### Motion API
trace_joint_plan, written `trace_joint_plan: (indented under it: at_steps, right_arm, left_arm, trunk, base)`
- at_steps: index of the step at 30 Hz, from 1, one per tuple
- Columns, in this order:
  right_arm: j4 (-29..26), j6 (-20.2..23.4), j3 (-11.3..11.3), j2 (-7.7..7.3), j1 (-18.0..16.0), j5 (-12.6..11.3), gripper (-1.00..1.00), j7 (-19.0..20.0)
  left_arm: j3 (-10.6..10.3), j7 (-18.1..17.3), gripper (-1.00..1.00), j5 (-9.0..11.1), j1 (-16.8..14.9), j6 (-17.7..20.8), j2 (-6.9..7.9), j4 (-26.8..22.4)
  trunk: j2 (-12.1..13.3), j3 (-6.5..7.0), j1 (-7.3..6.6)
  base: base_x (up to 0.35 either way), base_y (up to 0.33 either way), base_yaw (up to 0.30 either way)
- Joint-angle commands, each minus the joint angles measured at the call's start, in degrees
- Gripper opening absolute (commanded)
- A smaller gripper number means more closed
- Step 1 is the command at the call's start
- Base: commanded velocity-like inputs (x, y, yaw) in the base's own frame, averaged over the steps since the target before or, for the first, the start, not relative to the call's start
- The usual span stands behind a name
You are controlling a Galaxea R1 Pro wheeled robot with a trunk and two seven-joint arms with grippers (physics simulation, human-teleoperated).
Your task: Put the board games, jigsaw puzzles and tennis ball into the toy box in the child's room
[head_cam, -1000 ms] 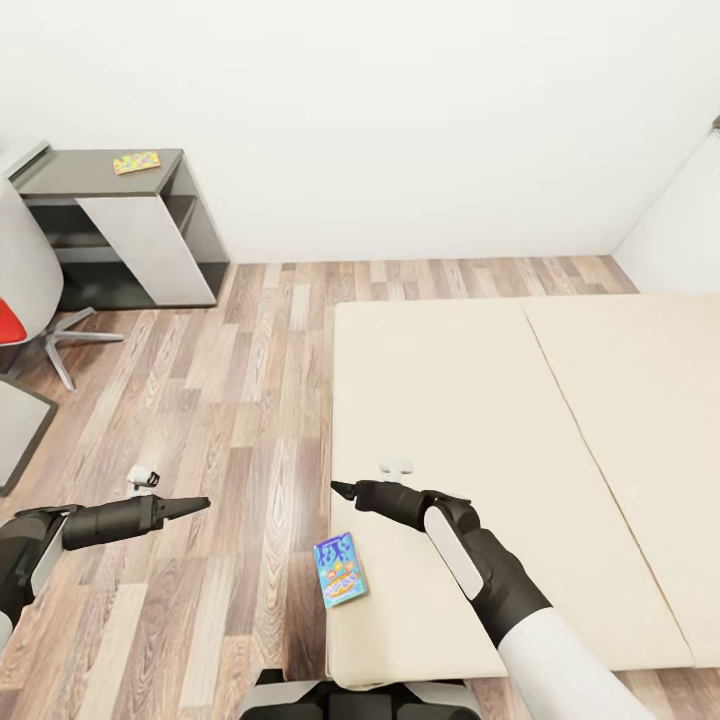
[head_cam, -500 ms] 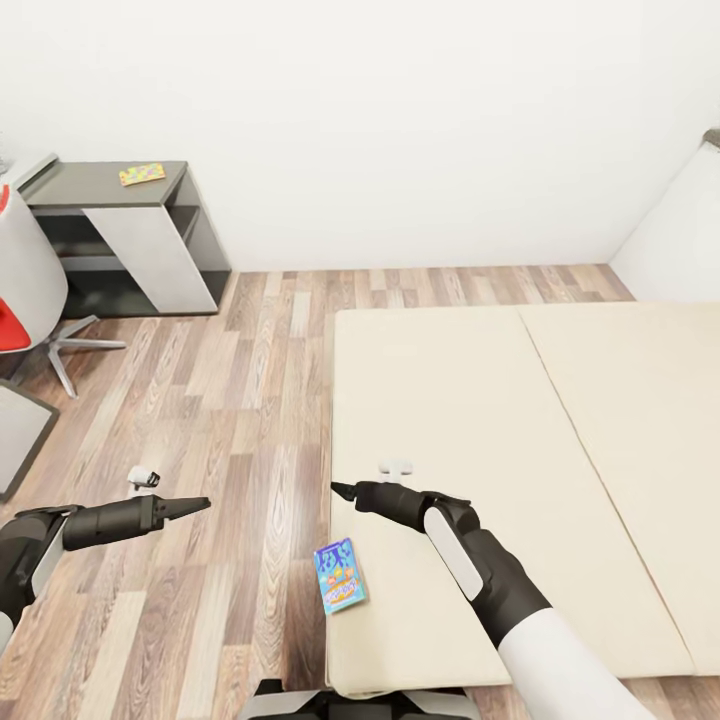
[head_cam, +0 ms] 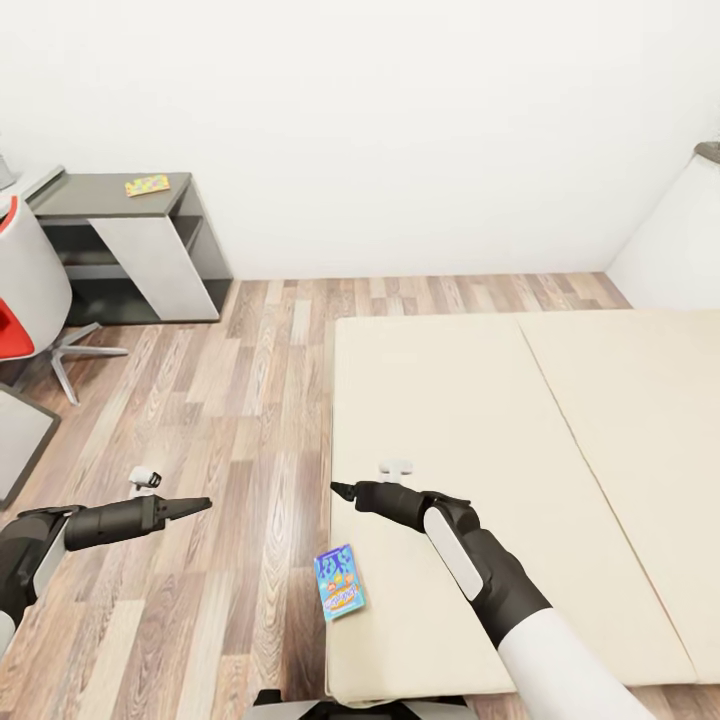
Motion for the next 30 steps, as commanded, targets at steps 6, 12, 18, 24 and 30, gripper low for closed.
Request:
trace_joint_plan:
  at_steps: [6,12,18,24,30]
  right_arm:
    - [-0.1,0.3,0.0,0.01,0.0,-0.1,1.0,0.0]
    - [0.0,0.3,0.1,0.05,0.0,-0.1,1.0,0.0]
    - [0.1,0.3,0.1,0.06,0.0,-0.1,1.0,0.0]
    - [0.0,0.3,0.1,0.02,0.0,-0.1,1.0,0.0]
    - [0.1,0.3,0.1,0.06,0.0,-0.1,1.0,0.0]
  left_arm:
    - [0.0,-0.2,1.0,0.0,0.0,0.6,0.01,0.0]
    - [0.5,-0.2,1.0,0.1,0.0,0.6,0.33,0.0]
    - [0.8,-0.2,1.0,0.0,0.1,0.6,0.37,0.0]
    - [0.9,-0.2,1.0,0.1,0.1,0.6,0.31,0.0]
    - [0.9,-0.2,1.0,0.0,0.1,0.6,0.34,0.0]
  trunk:
    - [-0.1,0.49,0.03]
    - [-0.1,1.06,0.03]
    - [-0.1,1.63,0.03]
    - [-0.1,2.19,0.03]
    - [-0.1,2.76,0.03]
  base:
    - [0.0,0.0,0.0]
    - [0.0,0.0,0.0]
    - [0.0,0.0,0.0]
    - [0.0,0.0,0.0]
    - [0.0,0.0,0.0]
